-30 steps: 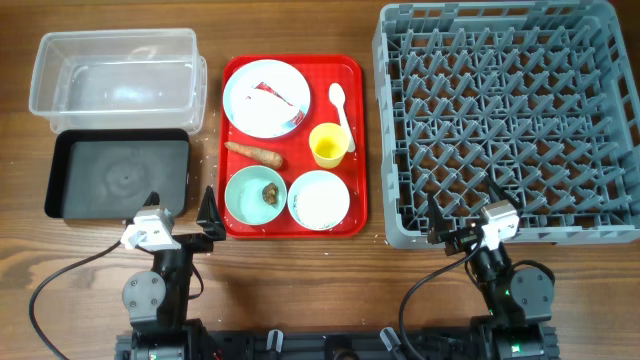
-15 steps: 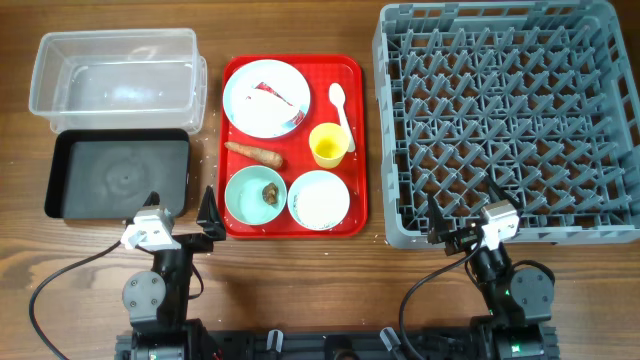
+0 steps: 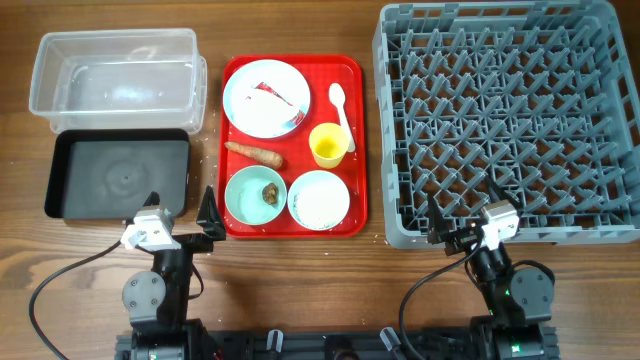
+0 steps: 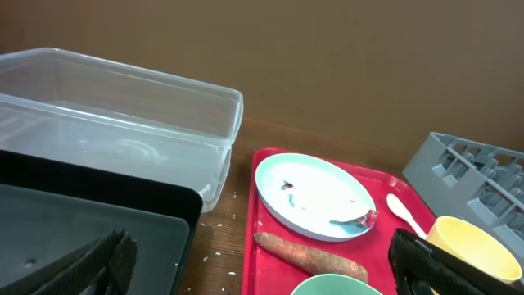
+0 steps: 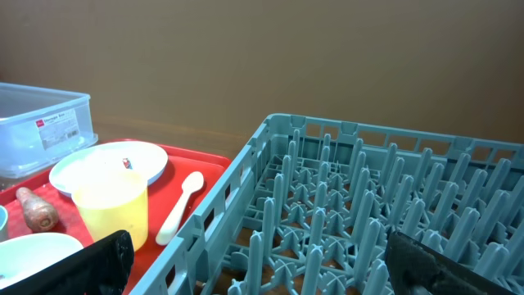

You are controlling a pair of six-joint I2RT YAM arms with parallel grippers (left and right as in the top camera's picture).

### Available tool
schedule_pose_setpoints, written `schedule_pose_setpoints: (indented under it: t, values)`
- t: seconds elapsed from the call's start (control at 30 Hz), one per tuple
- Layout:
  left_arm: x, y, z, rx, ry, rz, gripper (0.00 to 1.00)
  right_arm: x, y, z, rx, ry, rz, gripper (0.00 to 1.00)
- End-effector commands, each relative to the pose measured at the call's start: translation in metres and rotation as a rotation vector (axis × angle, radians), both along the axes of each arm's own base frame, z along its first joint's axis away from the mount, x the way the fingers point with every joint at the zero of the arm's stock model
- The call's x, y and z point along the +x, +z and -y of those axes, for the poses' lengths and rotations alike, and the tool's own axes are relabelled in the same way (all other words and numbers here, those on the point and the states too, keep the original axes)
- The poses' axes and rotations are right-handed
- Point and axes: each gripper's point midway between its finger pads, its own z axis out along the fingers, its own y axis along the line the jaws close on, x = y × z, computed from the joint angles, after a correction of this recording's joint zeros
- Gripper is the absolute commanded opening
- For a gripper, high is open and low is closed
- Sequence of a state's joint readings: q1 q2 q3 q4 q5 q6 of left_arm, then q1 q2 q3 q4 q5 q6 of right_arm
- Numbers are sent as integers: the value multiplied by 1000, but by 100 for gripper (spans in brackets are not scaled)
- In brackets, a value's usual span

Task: Sort waste into correct bins and load items into the dishwasher rack

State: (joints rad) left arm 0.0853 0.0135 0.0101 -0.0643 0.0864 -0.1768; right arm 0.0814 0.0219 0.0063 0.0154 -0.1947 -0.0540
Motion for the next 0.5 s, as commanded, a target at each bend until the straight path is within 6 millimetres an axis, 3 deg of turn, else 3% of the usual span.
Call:
schedule_pose_setpoints:
  t: [0.0,0.47]
  values:
    - [0,-1,0,13,4,-1,100,-1,1,-1,4,11,5,100]
    - [0,-1,0,13,4,-1,100,-1,1,-1,4,11,6,100]
